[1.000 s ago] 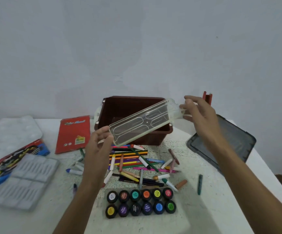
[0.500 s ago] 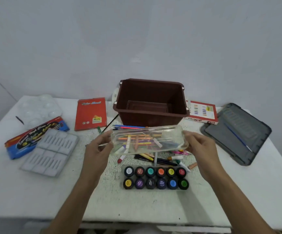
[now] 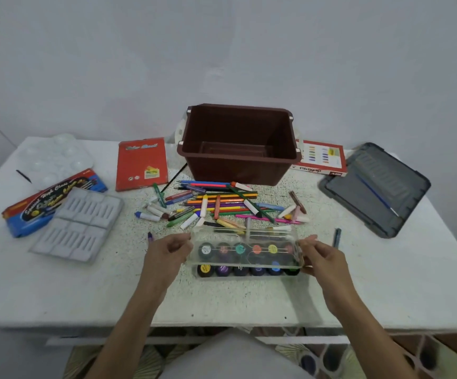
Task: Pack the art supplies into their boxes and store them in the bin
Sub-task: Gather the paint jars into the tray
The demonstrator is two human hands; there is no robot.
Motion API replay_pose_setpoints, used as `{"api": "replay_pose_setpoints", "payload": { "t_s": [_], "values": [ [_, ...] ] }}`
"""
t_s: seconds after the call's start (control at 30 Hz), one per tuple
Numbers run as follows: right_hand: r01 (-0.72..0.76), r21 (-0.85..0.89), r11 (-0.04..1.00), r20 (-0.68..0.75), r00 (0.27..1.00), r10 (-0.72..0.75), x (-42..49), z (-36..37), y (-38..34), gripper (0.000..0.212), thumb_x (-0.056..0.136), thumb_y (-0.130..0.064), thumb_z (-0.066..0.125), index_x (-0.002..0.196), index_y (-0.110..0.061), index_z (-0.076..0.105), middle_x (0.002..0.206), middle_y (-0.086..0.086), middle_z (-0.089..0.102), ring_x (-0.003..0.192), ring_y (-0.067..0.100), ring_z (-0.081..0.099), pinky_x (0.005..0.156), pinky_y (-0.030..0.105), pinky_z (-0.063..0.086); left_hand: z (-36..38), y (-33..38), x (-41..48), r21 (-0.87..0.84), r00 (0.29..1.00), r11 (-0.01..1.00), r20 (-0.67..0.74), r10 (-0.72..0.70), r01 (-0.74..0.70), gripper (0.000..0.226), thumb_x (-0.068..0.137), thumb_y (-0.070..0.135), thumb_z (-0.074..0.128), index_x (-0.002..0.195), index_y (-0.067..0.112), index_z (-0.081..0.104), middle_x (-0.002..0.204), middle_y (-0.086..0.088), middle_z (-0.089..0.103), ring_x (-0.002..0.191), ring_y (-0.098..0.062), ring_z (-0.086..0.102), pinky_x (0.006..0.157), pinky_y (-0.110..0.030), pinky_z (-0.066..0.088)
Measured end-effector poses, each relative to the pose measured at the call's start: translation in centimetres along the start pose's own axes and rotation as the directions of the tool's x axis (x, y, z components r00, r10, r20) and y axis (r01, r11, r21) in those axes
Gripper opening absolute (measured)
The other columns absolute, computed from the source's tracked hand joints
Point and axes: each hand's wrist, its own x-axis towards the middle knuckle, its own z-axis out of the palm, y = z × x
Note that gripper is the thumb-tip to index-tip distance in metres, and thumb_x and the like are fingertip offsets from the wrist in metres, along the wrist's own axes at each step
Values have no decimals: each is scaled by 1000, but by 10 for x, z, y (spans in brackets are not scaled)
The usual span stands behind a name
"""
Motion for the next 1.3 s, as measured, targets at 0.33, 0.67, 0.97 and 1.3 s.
{"api": "replay_pose_setpoints", "payload": {
  "t_s": [0.33,0.67,0.97,1.3],
  "values": [
    [178,-363,914,11,982,-187,-6,-6,27,21,99,-18,55,110,-20,73,88,-4,69,78,10,61,67,26,48,1,-18,-13,137,999,991,29,-12,8,20,93,20,66,100,38,69,103,4,71,95,-16,66,91,-42,54],
    [279,-442,852,10,952,-306,-8,-6,35,23,97,-13,59,118,-17,69,96,-2,65,80,3,60,65,15,43,1,-15,-16,213,998,975,15,65,-67,20,94,18,65,103,35,69,97,9,71,92,-4,65,73,-22,48],
    [180,176,968,-41,984,-176,-19,-19,5,19,98,-18,57,101,-17,76,94,7,74,81,18,66,82,37,54,-14,13,-32,-168,985,976,82,152,-136,19,90,29,67,107,27,75,102,1,76,103,-16,69,95,-37,50],
    [205,95,974,-1,978,-206,-17,-12,18,11,91,-4,66,95,-12,74,93,-6,75,90,7,69,78,18,53,9,5,-35,-29,980,980,-37,198,-199,31,86,5,72,109,26,70,111,6,70,105,-6,66,96,-30,52]
  ]
}}
